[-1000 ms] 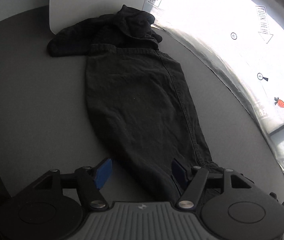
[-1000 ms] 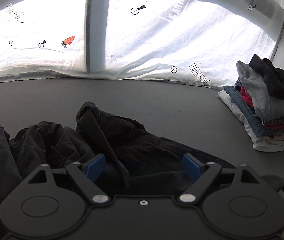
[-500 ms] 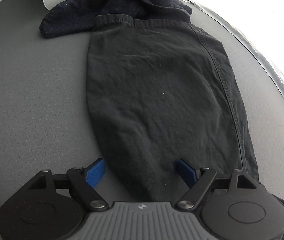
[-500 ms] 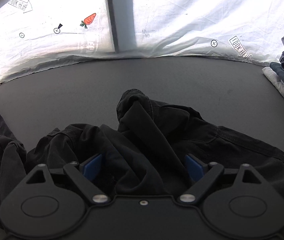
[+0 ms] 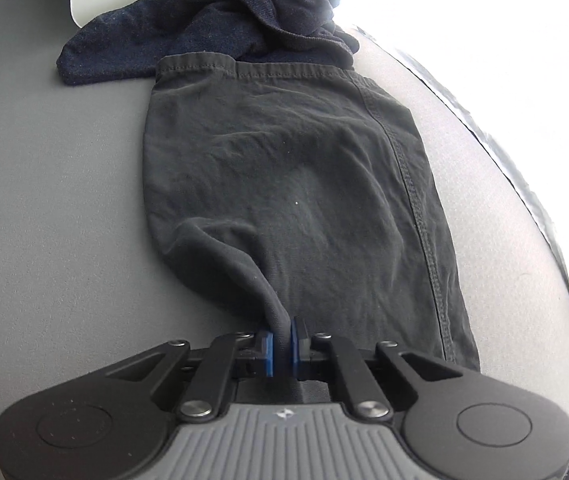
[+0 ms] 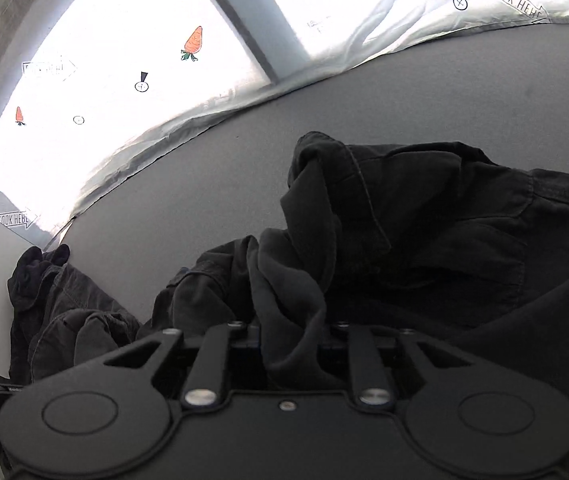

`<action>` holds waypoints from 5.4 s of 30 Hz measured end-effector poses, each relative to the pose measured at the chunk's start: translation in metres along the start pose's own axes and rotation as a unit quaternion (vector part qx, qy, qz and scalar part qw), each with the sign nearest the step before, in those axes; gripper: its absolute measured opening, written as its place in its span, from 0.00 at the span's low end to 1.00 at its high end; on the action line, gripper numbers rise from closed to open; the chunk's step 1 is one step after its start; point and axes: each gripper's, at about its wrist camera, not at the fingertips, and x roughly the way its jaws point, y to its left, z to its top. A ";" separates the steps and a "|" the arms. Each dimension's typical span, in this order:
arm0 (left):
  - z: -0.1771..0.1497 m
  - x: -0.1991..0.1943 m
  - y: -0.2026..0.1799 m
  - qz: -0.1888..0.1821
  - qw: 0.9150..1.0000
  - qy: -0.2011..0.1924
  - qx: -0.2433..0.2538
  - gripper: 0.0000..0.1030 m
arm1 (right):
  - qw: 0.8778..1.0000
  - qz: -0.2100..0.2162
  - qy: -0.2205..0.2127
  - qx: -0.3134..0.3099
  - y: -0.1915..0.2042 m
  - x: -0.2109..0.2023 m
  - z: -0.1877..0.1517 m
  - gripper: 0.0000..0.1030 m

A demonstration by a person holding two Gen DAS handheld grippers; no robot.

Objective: Fold clothes

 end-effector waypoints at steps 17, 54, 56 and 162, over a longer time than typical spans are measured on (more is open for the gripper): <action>0.149 -0.129 -0.017 -0.062 0.956 -0.280 0.067 0.05 | 0.968 0.205 -0.087 -0.119 0.218 0.048 0.106 0.15; -0.075 -0.157 -0.186 -0.313 0.869 -0.171 0.342 0.04 | 0.979 -0.033 -0.097 0.179 -0.057 -0.069 -0.028 0.58; -0.094 -0.151 -0.196 -0.327 0.864 -0.139 0.355 0.04 | 0.979 -0.032 -0.094 0.176 -0.061 -0.072 -0.029 0.58; -0.031 -0.078 -0.033 -0.234 0.972 -0.013 0.023 0.49 | 0.857 0.196 0.017 0.476 -0.029 0.044 -0.054 0.09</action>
